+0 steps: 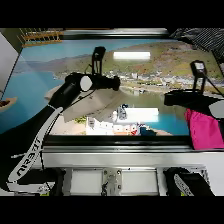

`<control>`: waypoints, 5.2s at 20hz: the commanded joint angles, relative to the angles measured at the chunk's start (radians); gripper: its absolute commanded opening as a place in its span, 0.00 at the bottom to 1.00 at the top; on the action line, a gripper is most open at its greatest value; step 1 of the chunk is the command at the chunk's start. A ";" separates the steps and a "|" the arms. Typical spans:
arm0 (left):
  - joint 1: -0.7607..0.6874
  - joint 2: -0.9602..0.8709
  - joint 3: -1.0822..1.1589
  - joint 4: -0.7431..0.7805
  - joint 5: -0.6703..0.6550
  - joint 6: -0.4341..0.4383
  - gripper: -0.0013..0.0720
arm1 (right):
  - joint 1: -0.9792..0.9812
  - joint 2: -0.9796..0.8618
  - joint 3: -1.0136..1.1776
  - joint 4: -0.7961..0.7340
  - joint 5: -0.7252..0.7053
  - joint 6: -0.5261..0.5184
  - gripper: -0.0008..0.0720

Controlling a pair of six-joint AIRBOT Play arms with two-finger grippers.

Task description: Fold the clothes and pants, and hang the long-sleeved shirts on hangers.

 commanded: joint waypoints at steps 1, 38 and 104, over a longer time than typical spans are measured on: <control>0.009 0.020 0.009 0.021 -0.094 -0.067 0.84 | -0.098 0.033 0.002 -0.079 -0.002 0.109 0.04; 0.747 0.127 -0.323 -0.343 -0.338 0.201 0.02 | 0.169 -0.435 0.000 0.037 -0.193 -0.429 0.75; 0.582 -0.165 0.487 -0.190 -0.593 0.072 0.02 | 0.246 -0.522 0.576 -0.473 0.279 0.330 0.03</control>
